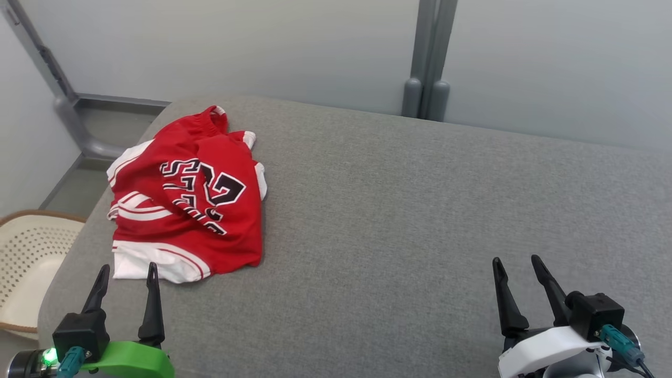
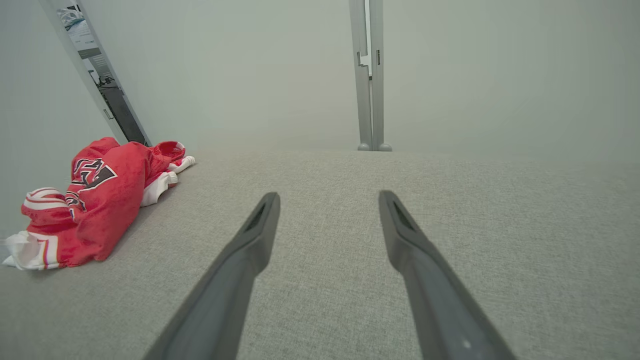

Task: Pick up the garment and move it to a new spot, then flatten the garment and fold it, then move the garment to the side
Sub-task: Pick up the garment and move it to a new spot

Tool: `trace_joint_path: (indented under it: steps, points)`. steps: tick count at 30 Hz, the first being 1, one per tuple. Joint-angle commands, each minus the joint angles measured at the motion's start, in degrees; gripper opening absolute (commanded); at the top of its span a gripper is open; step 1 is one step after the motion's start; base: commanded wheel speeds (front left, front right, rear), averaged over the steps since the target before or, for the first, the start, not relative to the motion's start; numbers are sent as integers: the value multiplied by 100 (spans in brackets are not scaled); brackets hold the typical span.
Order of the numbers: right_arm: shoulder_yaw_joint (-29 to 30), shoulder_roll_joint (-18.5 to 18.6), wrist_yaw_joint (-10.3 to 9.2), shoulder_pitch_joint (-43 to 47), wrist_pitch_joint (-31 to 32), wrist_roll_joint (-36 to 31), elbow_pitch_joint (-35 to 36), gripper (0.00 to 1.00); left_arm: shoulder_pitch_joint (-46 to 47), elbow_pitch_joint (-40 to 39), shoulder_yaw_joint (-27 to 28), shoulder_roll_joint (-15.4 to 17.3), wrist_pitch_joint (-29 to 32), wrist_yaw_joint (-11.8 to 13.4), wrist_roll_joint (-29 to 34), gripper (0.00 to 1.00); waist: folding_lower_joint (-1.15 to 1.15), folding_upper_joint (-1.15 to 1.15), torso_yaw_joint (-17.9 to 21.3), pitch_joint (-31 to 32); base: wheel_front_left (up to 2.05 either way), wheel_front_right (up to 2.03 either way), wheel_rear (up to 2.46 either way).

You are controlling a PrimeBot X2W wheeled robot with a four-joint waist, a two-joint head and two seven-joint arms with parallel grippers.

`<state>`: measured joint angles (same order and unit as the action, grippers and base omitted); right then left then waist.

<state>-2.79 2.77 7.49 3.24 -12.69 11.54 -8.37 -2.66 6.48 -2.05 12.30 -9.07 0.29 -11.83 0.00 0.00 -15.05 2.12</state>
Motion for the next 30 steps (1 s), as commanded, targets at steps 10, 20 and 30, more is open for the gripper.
trace_joint_path:
  steps: [10, 20, 30]
  points:
    - [-58, 20, 0, 69, -77, 107, -106, 100, -99, 12, 19, 106, 14, 57, -93, 100, 0, 0, -828, 89, 0, 0, 0]
    - [-137, 21, 0, 24, -114, 163, -196, 100, -168, -20, 56, 168, -19, 129, -124, 100, 0, 0, -1130, 128, 0, 0, 0]
    - [-176, 21, 0, -11, -113, 185, -265, 100, -202, 1, 36, 186, -33, 185, -172, 100, 0, 0, -1156, 193, 0, 0, 0]
